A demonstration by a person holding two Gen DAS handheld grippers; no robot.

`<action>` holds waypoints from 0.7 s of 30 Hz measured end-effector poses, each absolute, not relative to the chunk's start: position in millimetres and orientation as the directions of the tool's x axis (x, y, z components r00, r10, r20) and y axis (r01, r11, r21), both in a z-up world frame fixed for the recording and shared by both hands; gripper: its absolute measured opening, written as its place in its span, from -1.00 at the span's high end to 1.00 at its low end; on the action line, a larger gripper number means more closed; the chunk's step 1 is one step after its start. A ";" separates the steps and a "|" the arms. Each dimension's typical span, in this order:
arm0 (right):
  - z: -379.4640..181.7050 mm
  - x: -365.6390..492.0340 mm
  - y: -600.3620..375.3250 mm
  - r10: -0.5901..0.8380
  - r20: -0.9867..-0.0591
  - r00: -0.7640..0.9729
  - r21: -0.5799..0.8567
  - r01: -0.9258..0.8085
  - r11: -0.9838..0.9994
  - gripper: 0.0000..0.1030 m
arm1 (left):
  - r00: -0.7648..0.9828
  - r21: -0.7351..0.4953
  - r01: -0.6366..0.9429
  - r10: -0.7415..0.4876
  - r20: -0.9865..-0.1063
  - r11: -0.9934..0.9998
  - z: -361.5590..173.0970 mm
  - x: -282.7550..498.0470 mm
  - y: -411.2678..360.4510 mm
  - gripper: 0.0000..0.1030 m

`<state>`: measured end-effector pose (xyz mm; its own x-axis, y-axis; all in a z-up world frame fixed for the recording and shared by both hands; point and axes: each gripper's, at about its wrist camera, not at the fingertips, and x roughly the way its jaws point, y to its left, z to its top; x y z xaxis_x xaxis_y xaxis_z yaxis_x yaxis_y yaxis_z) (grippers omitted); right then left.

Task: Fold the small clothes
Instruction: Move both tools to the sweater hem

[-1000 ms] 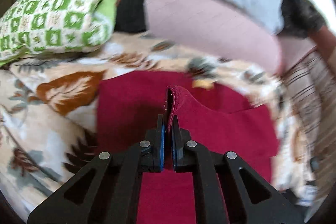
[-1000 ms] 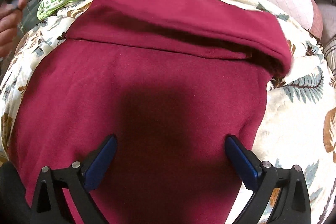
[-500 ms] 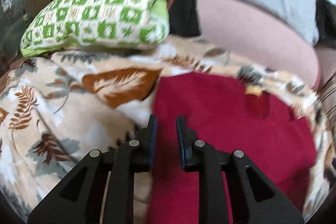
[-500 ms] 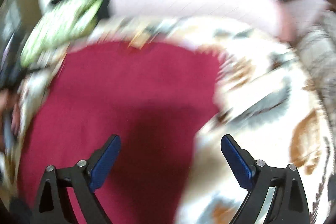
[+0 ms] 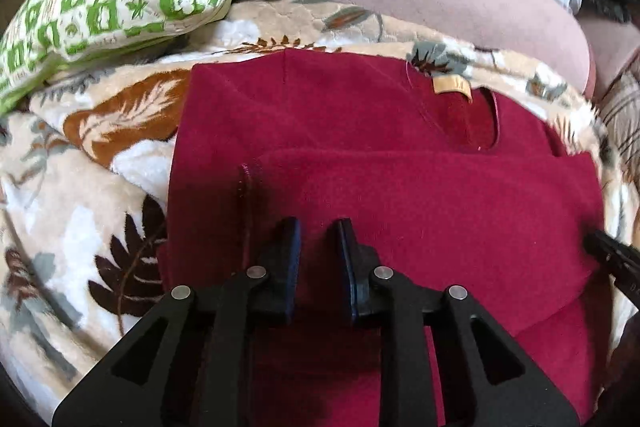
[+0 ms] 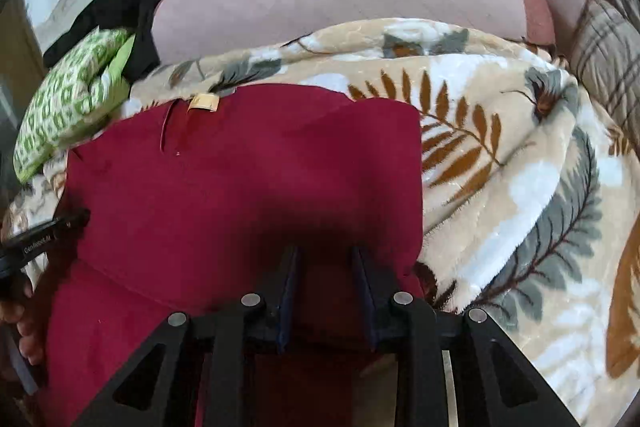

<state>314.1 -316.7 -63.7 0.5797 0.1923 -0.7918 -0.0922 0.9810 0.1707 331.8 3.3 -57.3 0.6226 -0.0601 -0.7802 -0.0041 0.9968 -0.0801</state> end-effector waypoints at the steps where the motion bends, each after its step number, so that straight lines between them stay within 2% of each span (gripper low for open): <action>1: -59.7 316.1 -319.1 0.206 -0.798 0.567 0.188 -0.091 0.978 0.45 | 0.634 -0.115 -0.004 -0.086 -0.768 0.993 -60.1 330.2 8.9 0.65; 3: -44.3 318.0 -328.4 0.241 -0.751 0.615 0.268 -0.049 0.962 0.46 | 0.664 -0.161 0.004 -0.123 -0.737 0.987 -59.6 322.7 11.2 0.65; 6: -18.7 322.4 -333.2 0.204 -0.658 0.725 0.263 -0.032 0.964 0.44 | 0.688 -0.224 0.011 -0.170 -0.706 0.975 -60.0 314.8 19.3 0.65; 8: -20.9 334.7 -325.5 0.225 -0.670 0.708 0.257 -0.063 0.964 0.35 | 0.688 -0.215 0.012 -0.164 -0.707 0.977 -60.0 315.6 17.2 0.65; 10: -53.8 357.1 -317.7 0.149 -0.804 0.576 0.163 -0.029 0.986 0.12 | 0.692 -0.200 0.013 -0.154 -0.705 0.980 -61.7 316.7 14.1 0.65; 11: -68.7 359.7 -318.8 0.157 -0.833 0.530 0.172 -0.021 0.985 0.10 | 0.695 -0.199 0.012 -0.151 -0.703 0.980 -62.2 316.5 14.0 0.65; 13: -55.9 350.2 -325.0 0.170 -0.780 0.602 0.207 -0.007 0.978 0.11 | 0.696 -0.198 0.011 -0.149 -0.702 0.980 -62.1 317.3 13.3 0.65; 15: -36.1 346.0 -329.9 0.154 -0.784 0.601 0.215 0.030 0.976 0.11 | 0.687 -0.187 0.010 -0.143 -0.713 0.982 -59.3 319.3 13.3 0.64; 18: -0.7 307.8 -335.5 0.177 -0.707 0.685 0.256 0.014 0.967 0.10 | 0.621 -0.164 0.043 -0.155 -0.768 0.986 -48.2 318.5 14.1 0.64; 21: 14.1 260.4 -338.7 0.198 -0.695 0.691 0.264 -0.011 0.964 0.07 | 0.549 -0.230 0.061 -0.225 -0.805 0.971 -28.8 291.0 34.3 0.58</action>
<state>260.4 -338.7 14.1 0.6914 0.1977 -0.6949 -0.0106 0.9645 0.2639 291.0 34.3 -28.8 0.5495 -0.2252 -0.8046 0.0606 0.9712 -0.2304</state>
